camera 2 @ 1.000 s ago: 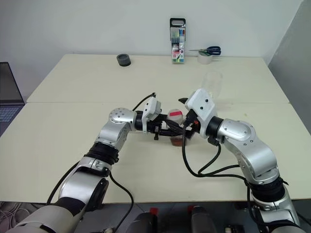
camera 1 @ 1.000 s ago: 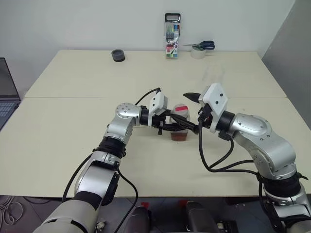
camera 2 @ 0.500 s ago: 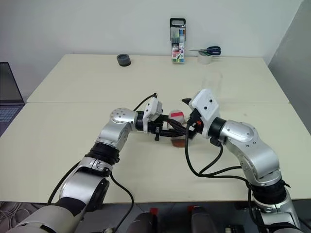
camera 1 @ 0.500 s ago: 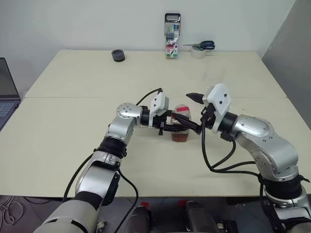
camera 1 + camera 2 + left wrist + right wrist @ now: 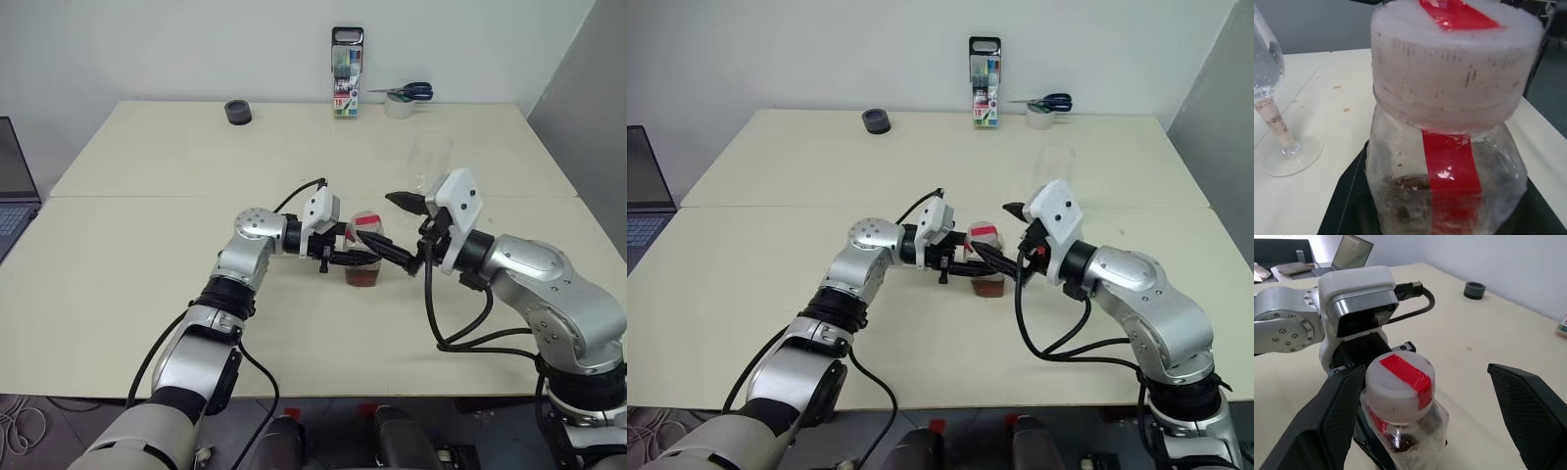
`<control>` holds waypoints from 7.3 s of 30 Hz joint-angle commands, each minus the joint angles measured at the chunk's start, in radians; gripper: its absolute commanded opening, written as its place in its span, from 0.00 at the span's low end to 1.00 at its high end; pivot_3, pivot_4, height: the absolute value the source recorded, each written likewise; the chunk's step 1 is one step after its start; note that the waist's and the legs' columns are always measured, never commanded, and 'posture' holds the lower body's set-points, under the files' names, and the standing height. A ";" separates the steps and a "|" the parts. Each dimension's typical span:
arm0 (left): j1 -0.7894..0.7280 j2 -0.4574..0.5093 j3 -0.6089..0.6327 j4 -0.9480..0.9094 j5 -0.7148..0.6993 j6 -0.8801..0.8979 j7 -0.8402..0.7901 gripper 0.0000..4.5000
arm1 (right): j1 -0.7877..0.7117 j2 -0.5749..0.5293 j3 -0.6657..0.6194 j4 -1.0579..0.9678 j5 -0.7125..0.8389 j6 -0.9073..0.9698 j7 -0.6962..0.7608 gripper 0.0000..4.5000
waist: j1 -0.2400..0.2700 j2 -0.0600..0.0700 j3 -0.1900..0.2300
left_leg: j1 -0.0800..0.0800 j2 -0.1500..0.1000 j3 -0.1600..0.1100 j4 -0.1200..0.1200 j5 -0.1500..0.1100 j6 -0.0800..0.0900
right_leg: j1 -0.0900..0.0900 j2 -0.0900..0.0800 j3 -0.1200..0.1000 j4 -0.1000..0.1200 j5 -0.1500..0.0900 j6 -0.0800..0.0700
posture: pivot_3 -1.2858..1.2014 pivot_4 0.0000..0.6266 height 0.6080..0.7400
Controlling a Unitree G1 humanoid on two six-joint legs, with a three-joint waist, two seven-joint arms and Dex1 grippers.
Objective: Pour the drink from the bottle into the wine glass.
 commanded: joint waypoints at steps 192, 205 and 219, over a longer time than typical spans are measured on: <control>0.017 0.046 -0.013 -0.103 -0.014 0.049 -0.013 0.40 | -0.025 -0.092 0.148 0.005 -0.190 -0.268 0.079 0.39 | -0.001 0.000 0.000 | 0.001 0.000 0.000 0.000 0.000 0.000 | 0.000 0.001 0.001 0.002 0.000 0.000 | 0.52 0.24 1.00; 0.065 0.088 0.037 -0.144 -0.035 0.091 0.061 0.40 | 0.319 -0.022 -0.197 -0.013 -0.003 -0.123 -0.057 0.38 | -0.002 0.000 0.000 | 0.003 0.001 0.001 -0.001 0.000 0.001 | 0.001 0.001 0.002 0.003 0.000 0.000 | 0.52 0.24 1.00; 0.117 0.188 0.222 -0.211 -0.076 0.174 0.327 0.40 | 0.419 -0.083 0.095 0.270 -0.347 -0.247 -0.073 1.00 | 0.000 0.000 0.000 | 0.005 0.002 0.002 0.000 0.000 0.001 | 0.002 0.003 0.004 0.004 0.000 0.000 | 0.52 0.24 1.00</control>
